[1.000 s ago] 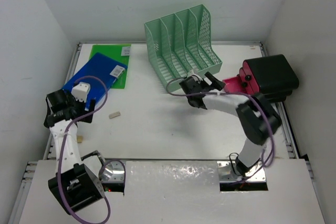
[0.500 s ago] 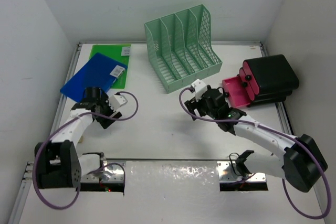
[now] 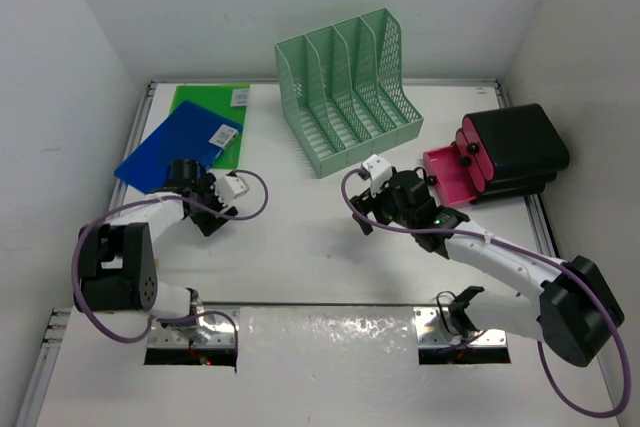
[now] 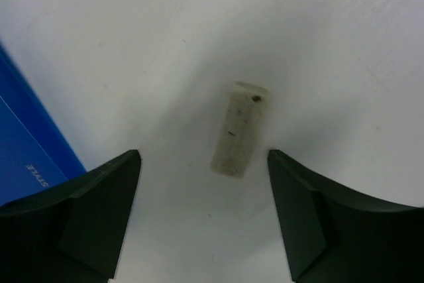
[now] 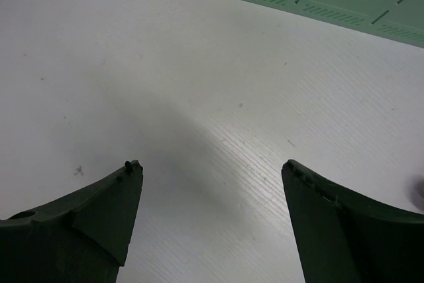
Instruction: Organize the desk
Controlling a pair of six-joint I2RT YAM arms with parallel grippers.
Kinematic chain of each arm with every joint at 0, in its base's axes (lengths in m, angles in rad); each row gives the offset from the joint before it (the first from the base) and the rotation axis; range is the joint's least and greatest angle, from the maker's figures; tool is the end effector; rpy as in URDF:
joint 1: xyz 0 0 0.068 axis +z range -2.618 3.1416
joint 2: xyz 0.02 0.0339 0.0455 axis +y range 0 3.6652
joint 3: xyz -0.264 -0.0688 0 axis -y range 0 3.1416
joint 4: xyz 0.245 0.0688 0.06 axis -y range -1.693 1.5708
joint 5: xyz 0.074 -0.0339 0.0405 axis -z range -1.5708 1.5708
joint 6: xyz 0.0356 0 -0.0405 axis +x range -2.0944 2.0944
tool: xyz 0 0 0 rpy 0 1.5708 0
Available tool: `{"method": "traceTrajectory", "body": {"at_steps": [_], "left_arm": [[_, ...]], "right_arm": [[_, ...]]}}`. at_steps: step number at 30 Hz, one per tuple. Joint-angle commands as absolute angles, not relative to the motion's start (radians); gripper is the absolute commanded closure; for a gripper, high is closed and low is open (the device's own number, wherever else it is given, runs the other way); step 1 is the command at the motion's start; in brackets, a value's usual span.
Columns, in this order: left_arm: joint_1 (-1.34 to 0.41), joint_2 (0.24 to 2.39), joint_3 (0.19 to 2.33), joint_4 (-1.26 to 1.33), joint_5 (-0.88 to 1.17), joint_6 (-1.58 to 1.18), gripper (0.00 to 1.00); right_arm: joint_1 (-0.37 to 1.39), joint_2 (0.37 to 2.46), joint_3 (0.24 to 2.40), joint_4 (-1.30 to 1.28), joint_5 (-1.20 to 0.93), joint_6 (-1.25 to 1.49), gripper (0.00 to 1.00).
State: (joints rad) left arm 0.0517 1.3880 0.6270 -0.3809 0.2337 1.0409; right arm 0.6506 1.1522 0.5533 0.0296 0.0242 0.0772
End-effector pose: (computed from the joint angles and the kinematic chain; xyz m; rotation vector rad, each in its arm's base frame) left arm 0.2361 0.0040 0.1488 1.3206 2.3057 0.0341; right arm 0.1924 0.1454 0.2071 -0.5989 2.0821 0.3975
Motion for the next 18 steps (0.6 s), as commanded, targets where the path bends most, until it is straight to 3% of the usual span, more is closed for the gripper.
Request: {"method": "traceTrajectory", "body": {"at_steps": [1, 3, 6, 7, 9, 14, 18], "left_arm": [[0.043, 1.439, 0.647, -0.282, 0.267, 1.055, 0.29], [0.041, 1.485, 0.661, -0.285, 0.267, 1.045, 0.34], [0.038, 1.532, 0.690, -0.305, 0.268, 1.028, 0.71], [0.037, 1.535, 0.689, -0.313, 0.273, 1.026, 0.90], [0.038, 1.514, 0.684, -0.333, 0.307, 1.026, 1.00], [0.038, 1.323, 0.661, -0.412, 0.428, 0.997, 1.00], [0.037, 1.122, 0.718, -0.529, 0.610, 0.960, 1.00]], "right_arm": [[0.658, 1.157, 0.581, 0.074, 0.006, 0.089, 0.18], [0.660, 1.164, 0.587, 0.064, 0.011, 0.087, 0.18], [0.663, 1.177, 0.595, 0.058, 0.012, 0.086, 0.18], [0.666, 1.180, 0.597, 0.057, 0.012, 0.089, 0.18], [0.672, 1.196, 0.609, 0.052, 0.011, 0.103, 0.18], [0.724, 1.275, 0.684, 0.047, 0.006, 0.207, 0.22], [0.767, 1.357, 0.730, 0.219, -0.189, 0.395, 0.23]]}}
